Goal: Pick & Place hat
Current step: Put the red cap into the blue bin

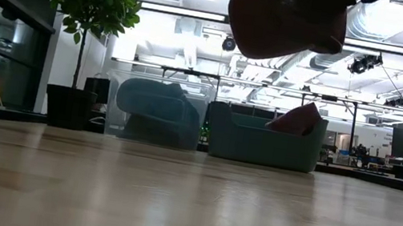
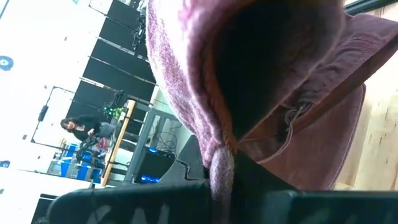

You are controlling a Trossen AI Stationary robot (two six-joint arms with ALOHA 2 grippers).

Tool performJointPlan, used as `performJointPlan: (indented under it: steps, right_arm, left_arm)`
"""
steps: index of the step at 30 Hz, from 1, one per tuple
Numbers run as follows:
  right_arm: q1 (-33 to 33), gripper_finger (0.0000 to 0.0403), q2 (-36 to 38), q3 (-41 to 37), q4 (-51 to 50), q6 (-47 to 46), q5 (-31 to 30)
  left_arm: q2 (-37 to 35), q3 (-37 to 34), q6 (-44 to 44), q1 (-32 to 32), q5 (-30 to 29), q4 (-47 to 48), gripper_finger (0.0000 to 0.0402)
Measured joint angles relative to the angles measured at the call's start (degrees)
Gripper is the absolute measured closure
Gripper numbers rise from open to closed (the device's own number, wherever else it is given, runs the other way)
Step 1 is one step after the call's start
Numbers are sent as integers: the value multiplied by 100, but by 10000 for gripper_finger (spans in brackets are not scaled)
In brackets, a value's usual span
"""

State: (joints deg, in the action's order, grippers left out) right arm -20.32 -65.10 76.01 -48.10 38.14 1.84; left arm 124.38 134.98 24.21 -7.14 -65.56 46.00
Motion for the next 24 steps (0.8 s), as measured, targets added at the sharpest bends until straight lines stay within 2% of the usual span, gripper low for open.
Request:
performJointPlan:
  steps: [4, 7, 11, 18, 24]
  right_arm:
    - [2, 195, -26, 0, 173, 49, 49]
    - [2, 217, -26, 0, 357, 50, 164]
    - [2, 270, -22, 0, 390, 88, 178]
    - [2, 390, -22, 0, 381, 176, 176]
    - [2, 399, -20, 0, 287, 73, 175]
  left_arm:
    - [0, 0, 0, 0, -3, 0, 401]
    - [0, 0, 0, 0, 0, -2, 401]
    - [0, 0, 0, 0, 4, -2, 400]
    - [0, 0, 0, 0, 32, -2, 384]
    - [0, 0, -1, 0, 62, -2, 382]
